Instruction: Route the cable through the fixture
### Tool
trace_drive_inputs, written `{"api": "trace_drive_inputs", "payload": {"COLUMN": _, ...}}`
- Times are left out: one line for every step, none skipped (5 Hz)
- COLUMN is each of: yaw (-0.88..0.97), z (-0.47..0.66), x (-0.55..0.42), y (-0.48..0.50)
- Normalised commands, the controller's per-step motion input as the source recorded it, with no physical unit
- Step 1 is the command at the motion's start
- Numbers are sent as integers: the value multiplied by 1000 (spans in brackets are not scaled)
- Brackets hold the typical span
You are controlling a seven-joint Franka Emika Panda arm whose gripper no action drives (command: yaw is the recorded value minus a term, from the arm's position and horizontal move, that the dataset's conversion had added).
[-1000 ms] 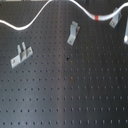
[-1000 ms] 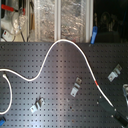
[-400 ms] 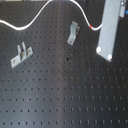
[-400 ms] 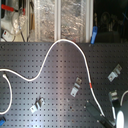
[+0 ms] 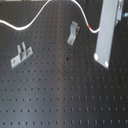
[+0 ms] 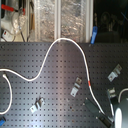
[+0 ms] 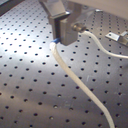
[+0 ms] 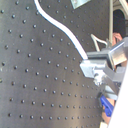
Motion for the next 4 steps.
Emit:
{"api": "trace_drive_inputs", "payload": {"yaw": -274, "z": 112, "x": -243, "y": -500}}
{"api": "trace_drive_inputs", "payload": {"yaw": -9, "z": -2, "x": 17, "y": 211}}
{"api": "trace_drive_inputs", "payload": {"yaw": 23, "z": 3, "x": -550, "y": 467}}
{"api": "trace_drive_inputs", "payload": {"yaw": 160, "z": -4, "x": -713, "y": 287}}
